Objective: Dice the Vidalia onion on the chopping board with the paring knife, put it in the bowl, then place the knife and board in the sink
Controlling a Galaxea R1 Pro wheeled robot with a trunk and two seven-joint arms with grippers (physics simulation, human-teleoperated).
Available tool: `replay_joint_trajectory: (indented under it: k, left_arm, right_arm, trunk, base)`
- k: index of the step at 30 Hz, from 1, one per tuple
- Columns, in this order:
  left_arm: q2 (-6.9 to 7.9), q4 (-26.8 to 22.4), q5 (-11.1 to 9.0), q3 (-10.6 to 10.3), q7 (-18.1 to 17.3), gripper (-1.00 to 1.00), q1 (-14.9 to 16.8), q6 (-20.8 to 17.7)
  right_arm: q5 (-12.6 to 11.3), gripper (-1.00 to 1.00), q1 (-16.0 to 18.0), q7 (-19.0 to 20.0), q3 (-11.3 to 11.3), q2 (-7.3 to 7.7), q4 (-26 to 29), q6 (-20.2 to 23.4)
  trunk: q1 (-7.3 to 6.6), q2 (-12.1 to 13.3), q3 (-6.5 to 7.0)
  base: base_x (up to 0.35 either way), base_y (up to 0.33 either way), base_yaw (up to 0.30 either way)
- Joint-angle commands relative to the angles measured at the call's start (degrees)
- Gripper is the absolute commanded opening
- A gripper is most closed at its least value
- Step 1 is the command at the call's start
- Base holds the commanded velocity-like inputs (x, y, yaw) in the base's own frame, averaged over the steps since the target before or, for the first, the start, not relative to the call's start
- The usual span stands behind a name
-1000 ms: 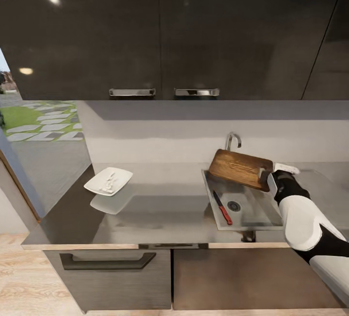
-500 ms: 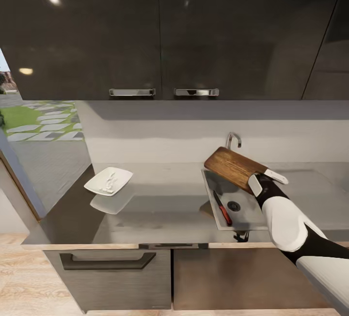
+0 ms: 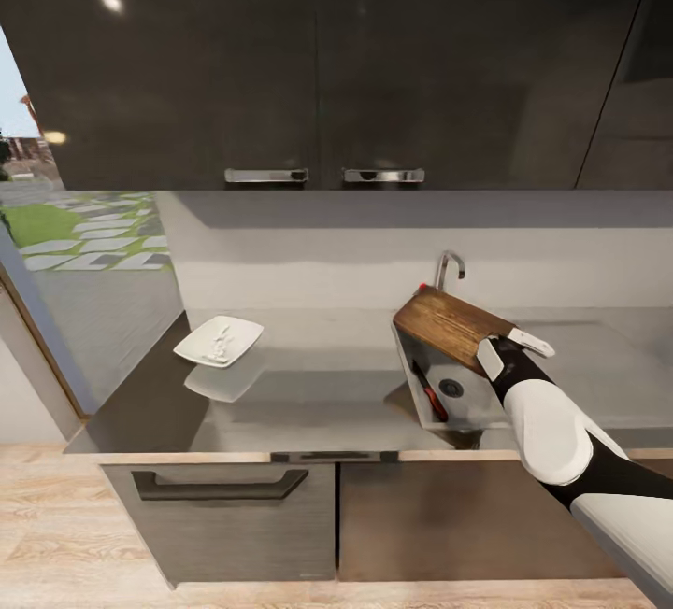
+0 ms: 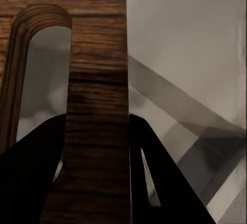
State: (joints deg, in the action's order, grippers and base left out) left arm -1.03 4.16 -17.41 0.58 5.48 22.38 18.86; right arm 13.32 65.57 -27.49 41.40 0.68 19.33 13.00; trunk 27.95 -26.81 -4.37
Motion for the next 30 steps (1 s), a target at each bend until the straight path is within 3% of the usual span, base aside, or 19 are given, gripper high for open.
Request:
replay_joint_trajectory:
  k: [1,4,8,12,23,30]
  left_arm:
    - [-0.02,0.2,-0.1,0.0,0.1,1.00,0.1,0.4]
    - [-0.02,0.2,-0.1,0.0,0.1,1.00,0.1,0.4]
    - [-0.02,0.2,-0.1,0.0,0.1,1.00,0.1,0.4]
    - [0.00,0.2,-0.1,0.0,0.1,1.00,0.1,0.4]
    - [0.06,0.2,-0.1,0.0,0.2,1.00,0.1,0.4]
    - [0.07,0.2,-0.1,0.0,0.2,1.00,0.1,0.4]
  right_arm:
    - [0.2,-1.00,0.1,-0.8,0.2,-0.09,0.0,0.0]
    - [-0.4,-1.00,0.1,-4.8,0.2,-0.63,-0.2,-4.1]
    - [-4.3,-1.00,0.1,-9.7,0.2,-1.03,-3.4,-11.4]
    - [-7.8,-1.00,0.1,-11.5,0.1,-1.63,-5.0,-14.3]
    - [-9.6,-1.00,0.1,-17.9,0.2,-7.22,-5.7,-24.7]
    - [-13.6,-1.00,0.0,-20.7,0.3,-8.06,-7.7,-32.8]
  trunk:
    - [0.03,-0.1,-0.12]
    - [0.03,-0.1,-0.12]
    - [0.03,-0.1,-0.12]
    - [0.03,-0.1,-0.12]
    - [0.03,-0.1,-0.12]
    - [0.03,-0.1,-0.12]
  base:
    - [-0.006,0.002,0.000]
    - [-0.003,0.001,0.000]
    - [0.000,0.000,0.000]
    - [0.000,0.000,0.000]
    - [0.000,0.000,0.000]
    - [0.000,0.000,0.000]
